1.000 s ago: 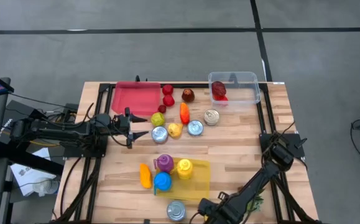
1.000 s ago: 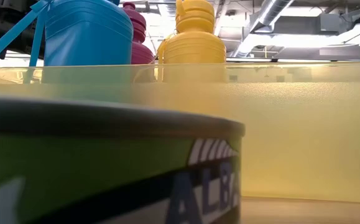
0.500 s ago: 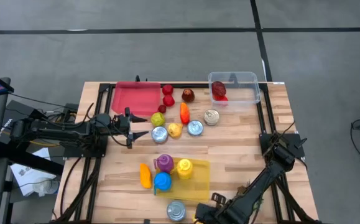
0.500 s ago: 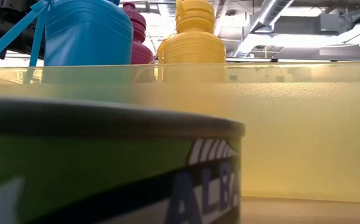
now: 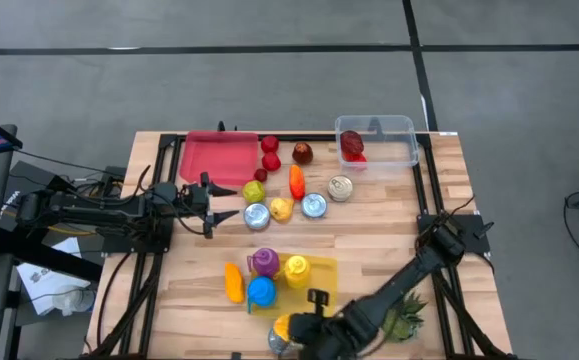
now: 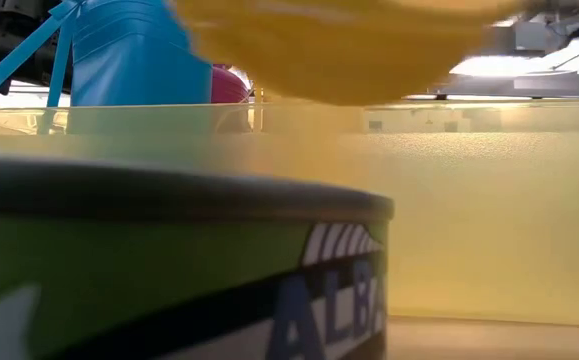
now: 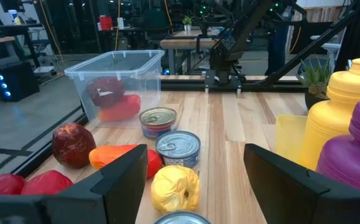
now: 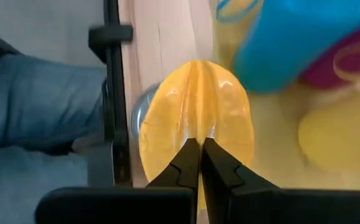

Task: Pick & Place Food Item
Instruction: Put the starfruit into the red bin

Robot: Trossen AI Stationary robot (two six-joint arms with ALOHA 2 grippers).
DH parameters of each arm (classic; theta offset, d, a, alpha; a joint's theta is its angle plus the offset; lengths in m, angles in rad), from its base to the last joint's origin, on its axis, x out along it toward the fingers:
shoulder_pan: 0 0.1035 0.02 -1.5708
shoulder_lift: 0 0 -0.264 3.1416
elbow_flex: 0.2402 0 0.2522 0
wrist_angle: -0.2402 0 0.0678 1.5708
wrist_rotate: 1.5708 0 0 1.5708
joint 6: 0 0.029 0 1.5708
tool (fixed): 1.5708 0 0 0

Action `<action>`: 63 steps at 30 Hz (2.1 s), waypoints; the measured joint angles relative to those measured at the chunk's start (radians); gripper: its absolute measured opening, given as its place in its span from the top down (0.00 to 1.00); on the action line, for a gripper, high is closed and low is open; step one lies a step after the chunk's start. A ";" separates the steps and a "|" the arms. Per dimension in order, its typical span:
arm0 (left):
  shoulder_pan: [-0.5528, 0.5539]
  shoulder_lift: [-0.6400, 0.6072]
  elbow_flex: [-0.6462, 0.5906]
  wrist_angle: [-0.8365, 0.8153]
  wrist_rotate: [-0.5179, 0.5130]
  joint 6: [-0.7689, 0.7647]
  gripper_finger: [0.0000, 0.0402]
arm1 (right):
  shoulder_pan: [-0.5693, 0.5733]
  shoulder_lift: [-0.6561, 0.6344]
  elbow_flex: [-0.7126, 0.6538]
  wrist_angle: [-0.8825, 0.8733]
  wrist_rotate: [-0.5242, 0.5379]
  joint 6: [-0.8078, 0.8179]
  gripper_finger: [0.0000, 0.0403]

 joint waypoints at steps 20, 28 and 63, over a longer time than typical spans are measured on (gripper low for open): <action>0.000 0.000 0.000 -0.002 0.000 -0.001 0.35 | -0.151 -0.020 0.324 0.254 -0.219 -0.710 1.00; 0.000 0.000 0.000 -0.002 0.000 0.000 0.35 | -0.216 -0.019 0.316 0.540 -0.162 -1.073 1.00; 0.000 0.000 -0.137 0.230 -0.005 -0.017 0.35 | -0.703 -0.640 -0.951 1.680 -0.403 -1.155 1.00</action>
